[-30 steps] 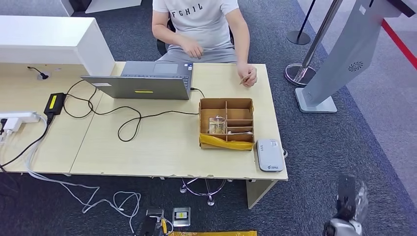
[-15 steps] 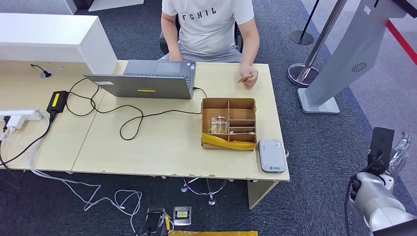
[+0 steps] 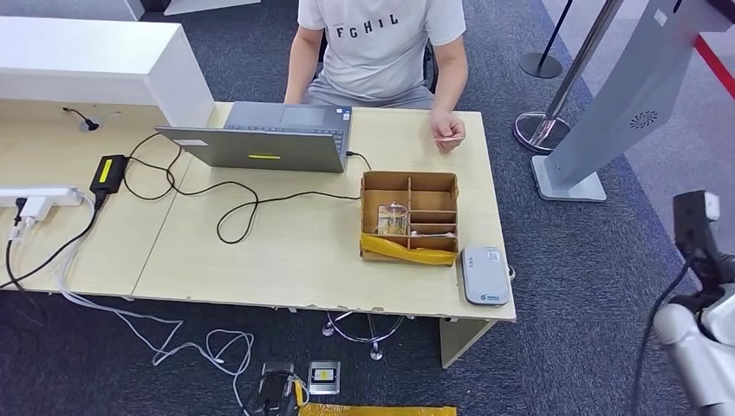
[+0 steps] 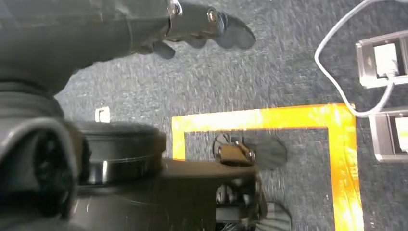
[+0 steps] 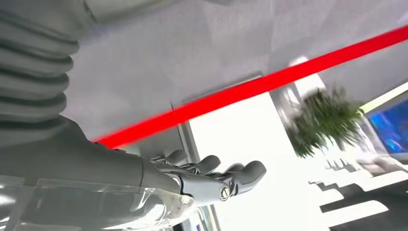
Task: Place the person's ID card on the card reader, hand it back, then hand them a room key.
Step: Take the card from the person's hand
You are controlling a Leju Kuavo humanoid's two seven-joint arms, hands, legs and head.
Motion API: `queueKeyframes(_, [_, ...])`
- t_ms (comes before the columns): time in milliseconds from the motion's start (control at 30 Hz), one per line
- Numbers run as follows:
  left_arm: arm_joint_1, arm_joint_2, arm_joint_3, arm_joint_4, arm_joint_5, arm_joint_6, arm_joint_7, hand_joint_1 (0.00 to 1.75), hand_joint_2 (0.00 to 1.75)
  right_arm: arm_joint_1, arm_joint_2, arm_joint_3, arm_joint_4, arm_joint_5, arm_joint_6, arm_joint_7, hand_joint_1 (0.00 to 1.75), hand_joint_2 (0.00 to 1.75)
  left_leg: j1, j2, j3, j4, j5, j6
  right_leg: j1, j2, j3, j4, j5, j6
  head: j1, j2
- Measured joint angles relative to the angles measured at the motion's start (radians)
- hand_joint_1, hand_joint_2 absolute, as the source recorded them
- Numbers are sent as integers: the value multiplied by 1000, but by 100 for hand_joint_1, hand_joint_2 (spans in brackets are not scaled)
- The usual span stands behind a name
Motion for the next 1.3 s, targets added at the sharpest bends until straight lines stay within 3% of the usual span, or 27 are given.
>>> queueKeyframes(67, [-6, -2, -8, 0, 0, 0, -2, 0, 0, 17, -25, 4, -83, -39, 38, -9, 0, 175, 0, 8, 4, 0, -3, 0, 0, 9, 1, -1, 2, 0, -1, 0])
queueKeyframes(200, [-16, -11, -31, 0, 0, 1, 1, 0, 0, 114, -59, 20, -226, 38, 59, -13, 0, 175, 0, 6, 3, 0, -2, 2, 1, 4, 1, -1, 2, 0, -1, 0])
queueKeyframes(333, [-24, -22, -70, -1, 0, -5, 42, 0, 0, 170, -43, 43, -368, 141, 167, -14, 0, 175, 2, 7, 0, 0, -2, 1, 2, 6, 1, -1, 2, 0, -2, 0])
queueKeyframes(400, [-30, -30, -96, -2, 0, -14, 60, 0, 0, 141, -19, 64, -401, 146, 217, -14, 0, 175, 2, 9, 1, 0, -1, 1, 2, 8, -1, 0, 3, 0, -2, 0])
queueKeyframes(567, [-43, -42, -156, -7, 0, -31, 74, 0, 0, 15, 2, 144, -406, 6, 207, -13, 0, 175, 2, 8, 2, 0, 1, 0, 2, 8, -1, 0, 3, 0, -1, 0])
queueKeyframes(1133, [-55, -57, -313, -29, 0, -58, 97, 0, 0, -138, 24, 389, -332, -129, 139, -18, 0, 175, 2, 8, -1, 0, 1, 0, 2, 7, -3, 0, 4, -1, -2, 0])
queueKeyframes(1300, [-63, -62, -337, -34, 0, -62, 118, 0, 0, -217, 65, 541, -275, 25, 217, -27, 0, 175, 2, 7, -1, 0, 1, 0, 2, 7, -3, 0, 4, -1, -2, 0])
